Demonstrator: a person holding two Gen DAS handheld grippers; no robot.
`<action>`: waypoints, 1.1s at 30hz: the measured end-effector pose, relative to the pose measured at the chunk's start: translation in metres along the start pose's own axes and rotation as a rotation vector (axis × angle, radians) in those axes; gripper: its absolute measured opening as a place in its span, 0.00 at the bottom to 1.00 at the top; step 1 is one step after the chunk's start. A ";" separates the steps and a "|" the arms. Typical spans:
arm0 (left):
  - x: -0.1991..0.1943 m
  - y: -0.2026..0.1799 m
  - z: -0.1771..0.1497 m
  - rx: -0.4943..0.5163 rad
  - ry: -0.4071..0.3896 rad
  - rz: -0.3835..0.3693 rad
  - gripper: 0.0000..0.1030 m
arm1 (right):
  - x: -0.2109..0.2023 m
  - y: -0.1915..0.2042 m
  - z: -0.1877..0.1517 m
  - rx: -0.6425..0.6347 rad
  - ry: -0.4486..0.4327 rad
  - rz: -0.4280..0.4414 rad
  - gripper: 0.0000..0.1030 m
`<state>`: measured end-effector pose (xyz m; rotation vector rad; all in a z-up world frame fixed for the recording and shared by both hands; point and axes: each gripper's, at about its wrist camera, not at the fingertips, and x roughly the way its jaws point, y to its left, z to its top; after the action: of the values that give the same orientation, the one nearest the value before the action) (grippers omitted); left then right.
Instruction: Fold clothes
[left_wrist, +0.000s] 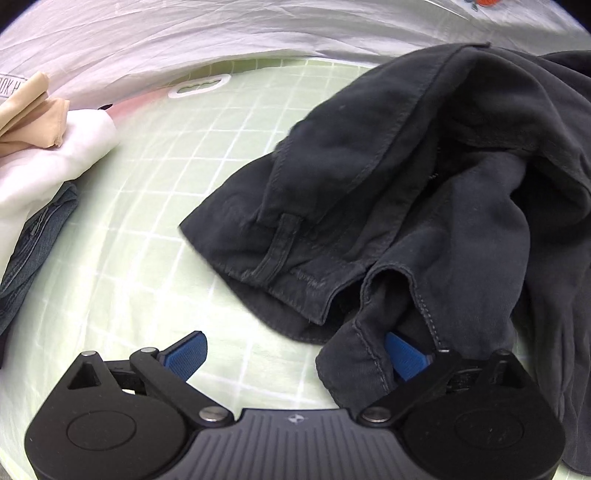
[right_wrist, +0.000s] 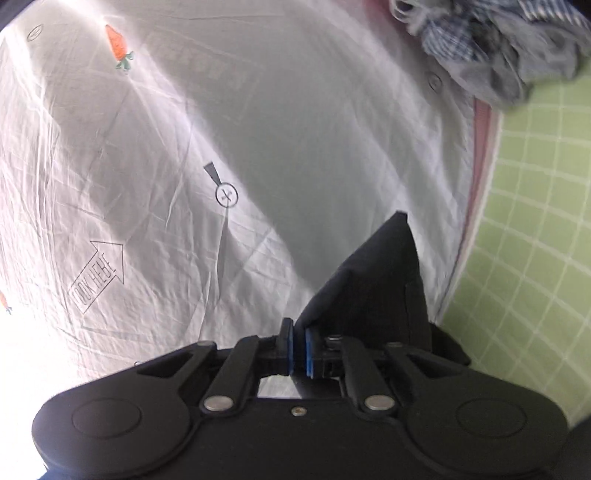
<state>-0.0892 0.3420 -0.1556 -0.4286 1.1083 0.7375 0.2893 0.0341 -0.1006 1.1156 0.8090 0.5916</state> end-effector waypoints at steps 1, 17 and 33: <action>-0.001 0.003 0.000 -0.016 0.002 -0.013 0.98 | 0.006 0.002 0.004 -0.106 -0.017 -0.095 0.06; 0.001 0.024 0.000 -0.219 0.032 -0.246 0.66 | -0.113 -0.068 -0.078 -0.631 0.124 -0.632 0.66; -0.082 0.049 -0.006 -0.116 -0.253 0.119 0.10 | -0.160 -0.091 -0.118 -0.626 0.151 -0.696 0.65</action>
<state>-0.1490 0.3463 -0.0805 -0.3581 0.8606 0.9376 0.1016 -0.0551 -0.1689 0.1834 0.9821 0.2968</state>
